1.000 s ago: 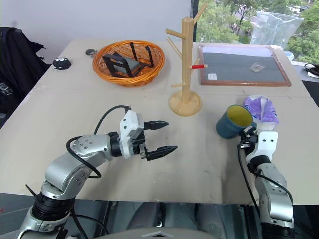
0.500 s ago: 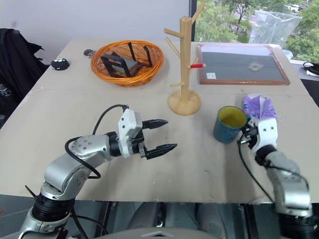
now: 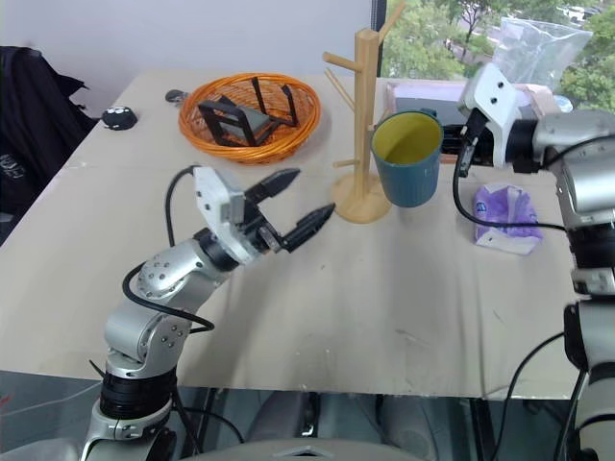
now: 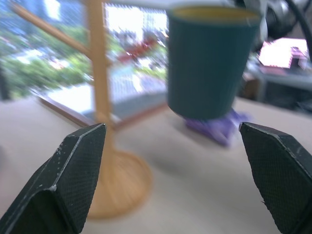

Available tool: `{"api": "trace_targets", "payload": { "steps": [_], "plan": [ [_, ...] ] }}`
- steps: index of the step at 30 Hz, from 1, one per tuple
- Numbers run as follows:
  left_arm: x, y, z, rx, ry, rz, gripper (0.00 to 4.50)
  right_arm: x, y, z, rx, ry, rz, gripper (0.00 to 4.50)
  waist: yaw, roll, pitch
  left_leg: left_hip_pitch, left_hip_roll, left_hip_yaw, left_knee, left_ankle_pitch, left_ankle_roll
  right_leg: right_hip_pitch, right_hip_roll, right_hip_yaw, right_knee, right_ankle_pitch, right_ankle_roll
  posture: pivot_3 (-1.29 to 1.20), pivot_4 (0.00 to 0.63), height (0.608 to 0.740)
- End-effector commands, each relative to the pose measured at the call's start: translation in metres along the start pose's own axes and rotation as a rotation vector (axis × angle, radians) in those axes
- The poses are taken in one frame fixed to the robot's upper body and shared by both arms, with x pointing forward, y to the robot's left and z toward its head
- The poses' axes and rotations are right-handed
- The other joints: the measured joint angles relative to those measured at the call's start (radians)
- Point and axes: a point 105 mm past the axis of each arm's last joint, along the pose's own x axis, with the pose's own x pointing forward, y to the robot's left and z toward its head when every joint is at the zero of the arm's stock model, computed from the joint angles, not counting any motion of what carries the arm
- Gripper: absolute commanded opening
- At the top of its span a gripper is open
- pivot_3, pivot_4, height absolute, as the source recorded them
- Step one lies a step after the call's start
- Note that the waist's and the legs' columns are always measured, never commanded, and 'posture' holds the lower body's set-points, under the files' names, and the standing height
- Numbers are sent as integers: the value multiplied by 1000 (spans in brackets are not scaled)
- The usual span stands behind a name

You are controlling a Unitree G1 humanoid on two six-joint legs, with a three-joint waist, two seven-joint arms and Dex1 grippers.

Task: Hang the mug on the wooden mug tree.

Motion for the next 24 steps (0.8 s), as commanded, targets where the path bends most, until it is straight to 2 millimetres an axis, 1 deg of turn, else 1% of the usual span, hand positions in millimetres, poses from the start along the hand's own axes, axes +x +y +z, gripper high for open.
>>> {"api": "trace_targets", "payload": {
  "steps": [1, 3, 6, 9, 13, 17, 21, 24],
  "plan": [
    [-1, -4, 22, 70, -87, 34, 4500, 4, -5, 5, -77, 23, 90, 72, -3, 0, 0, -1, 0, 0, 0, 0, 0, -1, 0, 0, 0, 0, 0, 0, 150, 737],
    [-1, -4, 25, 79, -104, 60, 4500, 9, -8, 6, -95, 41, 125, 72, -7, 0, 0, -4, -1, 2, 0, 0, 0, -5, -3, 1, 1, 0, 0, 0, 150, 737],
    [0, -5, 29, 90, -124, 91, 4500, 14, -12, 9, -120, 45, 153, 72, -7, 0, 0, -5, -1, 3, 0, 0, 0, -7, -4, 1, 1, 0, 0, 0, 150, 737],
    [0, -10, 27, 85, -125, 87, 4500, 19, -15, 20, -140, 13, 170, 72, -6, 0, 0, -5, -1, 2, 0, 0, -1, -7, -3, 0, 2, 0, 0, 0, 150, 737],
    [-1, -10, 27, 78, -128, 91, 4500, 20, -15, 30, -164, -13, 190, 72, -2, 0, 0, -5, -1, 2, 1, 0, -1, -7, -4, 0, 2, 0, 0, 0, 150, 737],
    [1, -11, 25, 68, -131, 80, 4500, 20, -12, 33, -202, 5, 218, 72, -4, 0, 0, -5, -2, 2, 1, 0, -1, -7, -4, 0, 2, 0, 0, 0, 150, 737],
    [3, -10, 25, 64, -139, 78, 4500, 24, -13, 34, -211, 34, 204, 72, -4, 0, 0, -5, -2, 2, 1, 0, -1, -7, -4, 0, 2, 0, 0, 0, 150, 737],
    [4, -9, 25, 62, -140, 76, 4500, 28, -16, 42, -216, 12, 173, 72, -5, 0, 0, -5, -2, 2, 1, 0, -1, -7, -4, 0, 2, 0, 0, 0, 150, 737]
  ]
}}
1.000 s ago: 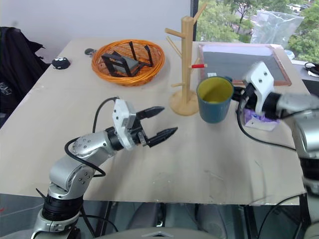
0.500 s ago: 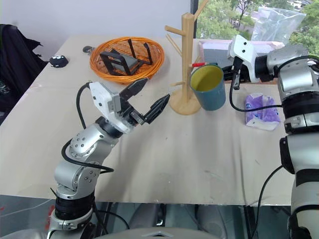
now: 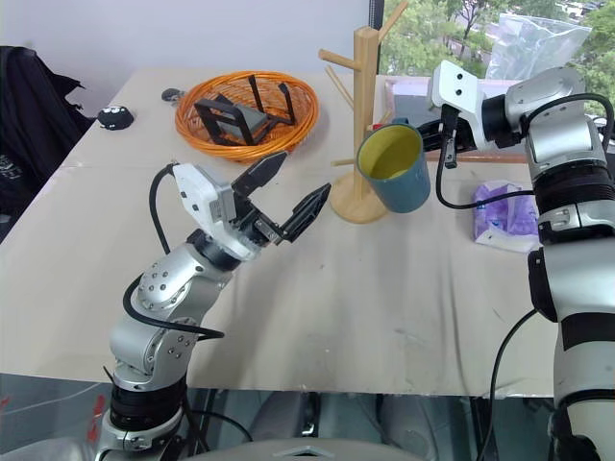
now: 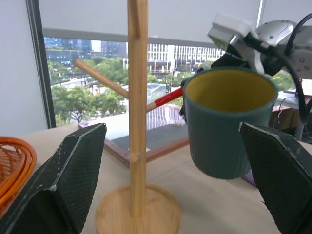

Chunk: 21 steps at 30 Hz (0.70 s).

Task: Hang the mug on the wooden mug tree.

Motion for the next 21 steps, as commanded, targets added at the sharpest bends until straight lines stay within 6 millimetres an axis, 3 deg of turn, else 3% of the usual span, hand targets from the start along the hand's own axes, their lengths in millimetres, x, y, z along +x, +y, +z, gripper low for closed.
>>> {"api": "trace_targets", "payload": {
  "steps": [1, 7, 10, 18, 21],
  "plan": [
    [2, -3, 9, 13, -45, -20, 4500, -7, -15, 31, -77, -49, -68, 72, -1, 0, 0, 0, 0, 0, 0, 0, 0, 0, 0, 0, 0, 0, 0, 0, 150, 737],
    [3, -4, 6, 7, -39, -22, 4500, -7, -23, 40, -106, -61, -121, 72, 2, 0, 0, 0, 0, 0, 0, 0, 0, 0, 0, 0, 0, 0, 0, 0, 150, 737],
    [3, -3, 5, 8, -38, -21, 4500, -9, -22, 43, -109, -66, -116, 743, 2, 0, 0, 0, -1, 0, 0, 0, 0, 0, -1, 0, 0, 0, 0, 0, 150, 737],
    [5, -5, 1, -13, -38, -33, 4500, -24, -26, 39, -98, -51, -153, 4424, 1, 0, 0, 0, -1, 0, 0, 0, 0, 0, -1, 0, 0, 0, 0, 0, 150, 737],
    [3, -4, -3, -20, -17, -24, 4500, -34, -27, 40, -50, -89, -163, 4424, 1, 0, 0, 0, -1, 0, 0, 0, 0, 0, -1, 0, 0, 0, 0, 0, 150, 737]
  ]
}}
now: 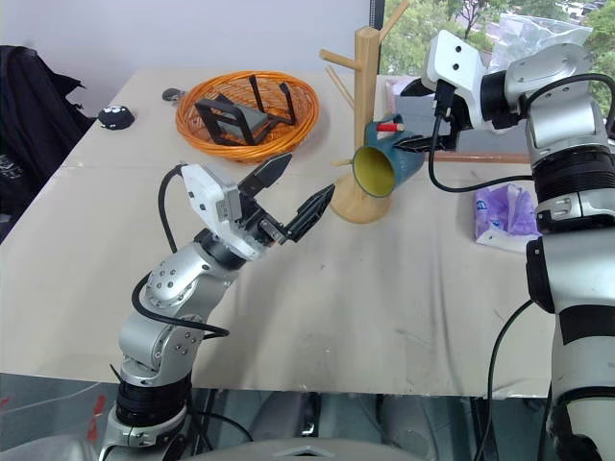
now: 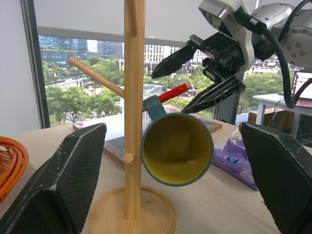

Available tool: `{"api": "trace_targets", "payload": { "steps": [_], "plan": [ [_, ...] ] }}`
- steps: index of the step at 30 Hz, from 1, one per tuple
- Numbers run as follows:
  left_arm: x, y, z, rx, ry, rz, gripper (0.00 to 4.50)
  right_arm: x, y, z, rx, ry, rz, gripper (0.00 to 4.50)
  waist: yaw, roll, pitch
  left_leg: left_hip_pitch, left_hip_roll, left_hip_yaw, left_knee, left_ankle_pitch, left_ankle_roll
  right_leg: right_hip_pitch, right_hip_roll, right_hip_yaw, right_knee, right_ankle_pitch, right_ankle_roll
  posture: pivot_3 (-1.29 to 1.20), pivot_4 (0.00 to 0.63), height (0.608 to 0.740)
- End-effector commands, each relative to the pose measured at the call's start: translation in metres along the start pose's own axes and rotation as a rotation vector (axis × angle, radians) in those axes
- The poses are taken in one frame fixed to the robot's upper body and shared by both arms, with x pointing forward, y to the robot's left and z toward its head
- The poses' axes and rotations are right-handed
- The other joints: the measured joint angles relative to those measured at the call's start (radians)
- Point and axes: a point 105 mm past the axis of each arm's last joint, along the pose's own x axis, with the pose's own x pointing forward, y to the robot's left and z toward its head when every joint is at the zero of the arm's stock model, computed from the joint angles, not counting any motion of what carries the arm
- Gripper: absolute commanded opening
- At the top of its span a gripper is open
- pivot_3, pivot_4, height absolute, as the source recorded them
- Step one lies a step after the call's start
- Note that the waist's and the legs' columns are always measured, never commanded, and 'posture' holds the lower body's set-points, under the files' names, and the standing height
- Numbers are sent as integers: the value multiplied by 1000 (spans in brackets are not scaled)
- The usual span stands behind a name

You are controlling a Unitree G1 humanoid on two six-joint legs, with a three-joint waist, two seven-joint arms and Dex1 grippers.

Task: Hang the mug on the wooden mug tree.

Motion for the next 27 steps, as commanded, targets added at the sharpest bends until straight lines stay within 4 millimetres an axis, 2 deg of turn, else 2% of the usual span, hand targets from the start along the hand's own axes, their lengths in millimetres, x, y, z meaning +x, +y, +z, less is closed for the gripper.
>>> {"api": "trace_targets", "payload": {
  "steps": [1, 4, 8, 10, 12, 16, 19, 22, 27],
  "plan": [
    [-2, -2, -2, 7, 11, -8, 4500, -27, -12, 20, 30, -79, -57, 4424, 0, 0, 0, 0, 0, 0, 0, 0, 0, 0, 0, 0, 0, 0, 0, 0, 150, 737],
    [-15, 3, -21, 23, 128, 10, 4500, -43, -5, 9, 134, -97, -60, 4424, 1, 0, 0, 0, 0, 0, -1, 0, 0, 0, 0, 0, 0, 0, 0, 0, 150, 737],
    [-37, 3, -37, 24, 235, 14, 4500, -64, 18, -17, 267, -121, -118, 4424, 9, -1, -1, -1, 2, -3, -1, 0, 0, 1, -1, -2, 0, 0, 0, 0, 150, 737],
    [-51, 3, -51, -11, 308, 25, 4500, -69, 43, -37, 398, -155, -155, 4424, 9, 0, 0, -2, 2, -2, 0, 0, 1, 0, -2, -1, 0, 0, 0, 0, 150, 737],
    [-67, 3, -67, -50, 378, 39, 4500, -61, 87, -58, 548, -166, -186, 4424, 14, -1, -1, -1, 2, -3, 0, 0, 1, 1, -2, -2, 0, 0, 0, 0, 150, 737],
    [-90, -2, -83, -83, 453, 23, 4500, -51, 160, -74, 669, -218, -305, 4424, 17, 2, 0, -1, 3, -4, -2, 0, 1, 1, 0, -3, 0, 0, 0, 0, 150, 737],
    [-102, -7, -89, -98, 484, 3, 4500, -49, 202, -91, 750, -185, -464, 4424, 15, 3, -2, 2, 2, -1, -1, -3, 5, 2, 0, 0, 2, 0, 0, 0, 150, 737],
    [-108, -11, -90, -113, 491, -18, 4500, -49, 231, -102, 757, -145, -562, 4424, 9, 2, -2, 13, 0, -1, -1, -3, 6, 13, 0, -1, 1, -1, 0, 0, 150, 737],
    [-122, -15, -98, -115, 529, -36, 4500, -49, 253, -118, 739, -100, -599, 4424, -4, 0, -4, 18, 1, 1, -1, -3, 6, 16, 1, 1, 1, -1, 0, 0, 150, 737]
  ]
}}
